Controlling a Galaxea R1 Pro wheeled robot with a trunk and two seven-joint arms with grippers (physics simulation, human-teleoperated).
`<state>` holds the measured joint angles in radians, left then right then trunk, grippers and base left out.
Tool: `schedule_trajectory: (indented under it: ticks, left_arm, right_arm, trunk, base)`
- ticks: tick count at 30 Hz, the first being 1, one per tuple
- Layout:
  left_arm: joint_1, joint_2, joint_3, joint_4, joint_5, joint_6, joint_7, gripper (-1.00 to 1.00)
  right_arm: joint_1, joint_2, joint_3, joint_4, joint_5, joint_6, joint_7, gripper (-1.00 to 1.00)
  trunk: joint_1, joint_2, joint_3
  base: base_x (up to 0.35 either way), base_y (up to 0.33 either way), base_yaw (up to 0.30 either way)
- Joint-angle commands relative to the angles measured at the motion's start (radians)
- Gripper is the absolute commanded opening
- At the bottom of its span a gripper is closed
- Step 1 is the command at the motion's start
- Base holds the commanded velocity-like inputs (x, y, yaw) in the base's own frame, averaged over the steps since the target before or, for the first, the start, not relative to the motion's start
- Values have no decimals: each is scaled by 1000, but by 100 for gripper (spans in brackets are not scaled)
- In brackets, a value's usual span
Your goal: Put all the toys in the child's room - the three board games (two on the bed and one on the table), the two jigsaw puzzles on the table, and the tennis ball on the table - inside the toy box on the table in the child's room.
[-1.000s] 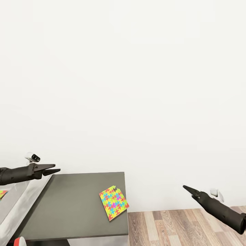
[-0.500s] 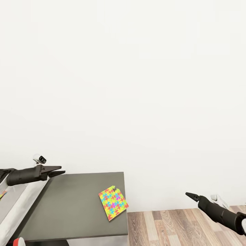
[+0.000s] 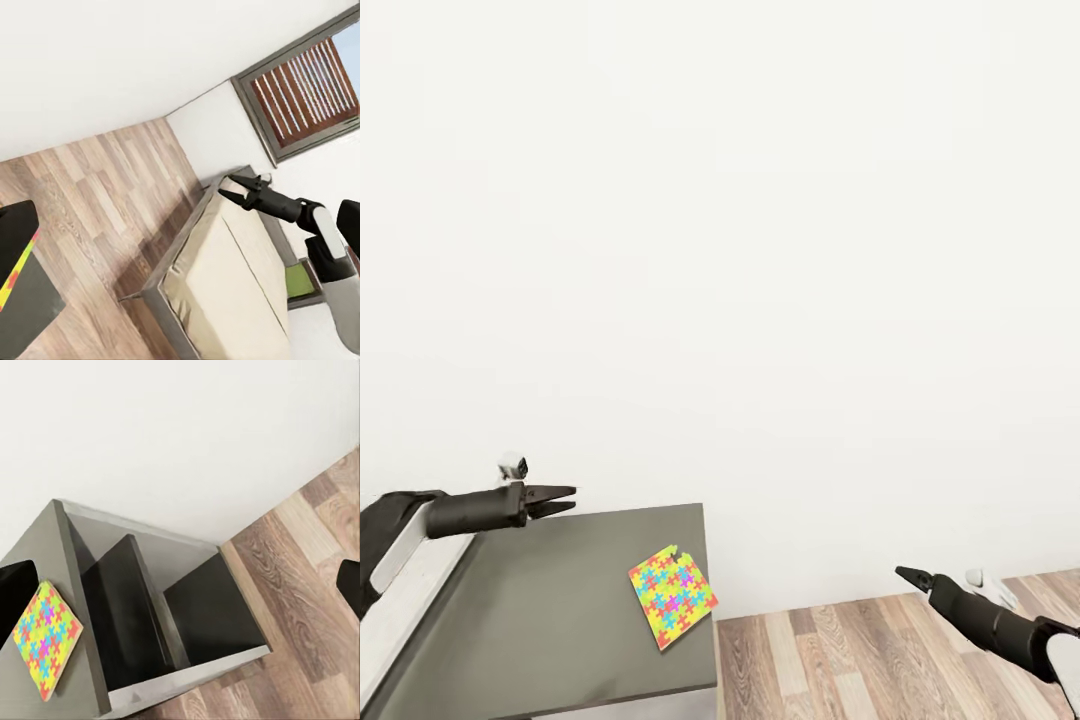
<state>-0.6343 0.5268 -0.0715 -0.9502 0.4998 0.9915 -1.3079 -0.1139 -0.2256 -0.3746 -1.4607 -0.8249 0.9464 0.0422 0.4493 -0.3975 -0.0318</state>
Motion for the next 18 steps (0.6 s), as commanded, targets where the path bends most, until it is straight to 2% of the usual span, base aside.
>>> schedule_trajectory:
  ticks: [1,2,3,5,6,9,12,13,14,15,18]
  left_arm:
    - [-5,-28,-2,0,0,19,50,100]
    - [-11,-54,-1,1,-10,26,114,100]
    - [-16,-67,0,1,-17,29,151,100]
    - [-46,-119,3,5,-38,38,322,100]
    - [-52,-130,4,6,-41,38,362,100]
    - [-71,-180,9,12,-49,38,558,100]
    - [-75,-220,10,21,-54,31,647,100]
    - [-76,-242,10,34,-56,25,686,100]
    - [-76,-251,10,42,-57,21,705,100]
    - [-77,-267,11,61,-58,11,740,100]
    - [-77,-284,10,105,-60,-20,799,100]
  right_arm:
    - [-1,0,14,0,3,-15,-22,100]
    - [-1,0,35,1,3,-32,-51,100]
    - [-2,0,49,0,3,-39,-68,100]
    - [-9,0,113,-2,5,-56,-165,100]
    - [-14,0,128,-2,5,-58,-193,100]
    - [-43,7,215,-5,4,-66,-378,100]
    - [-55,39,270,-10,5,-66,-504,100]
    - [-63,62,290,-12,5,-66,-566,100]
    - [-67,74,298,-13,6,-65,-596,100]
    - [-75,97,310,-14,6,-64,-652,100]
    - [-87,135,322,-12,5,-62,-733,100]
  trunk:
    - [1,-3,-2]
    - [1,-3,-2]
    - [1,-3,-3]
    - [1,-3,-3]
    - [1,-3,-3]
    - [1,-3,-3]
    - [1,-3,-3]
    - [1,-3,-3]
    - [1,-3,-3]
    - [1,-3,-3]
    - [1,-3,-3]
  base:
    - [0,0,-15]
    - [0,0,-9]
    - [0,0,-7]
    - [0,0,-4]
    - [0,0,-2]
    - [0,0,-1]
    - [0,0,0]
    - [0,0,0]
    - [0,0,0]
    - [0,0,0]
    - [0,0,0]
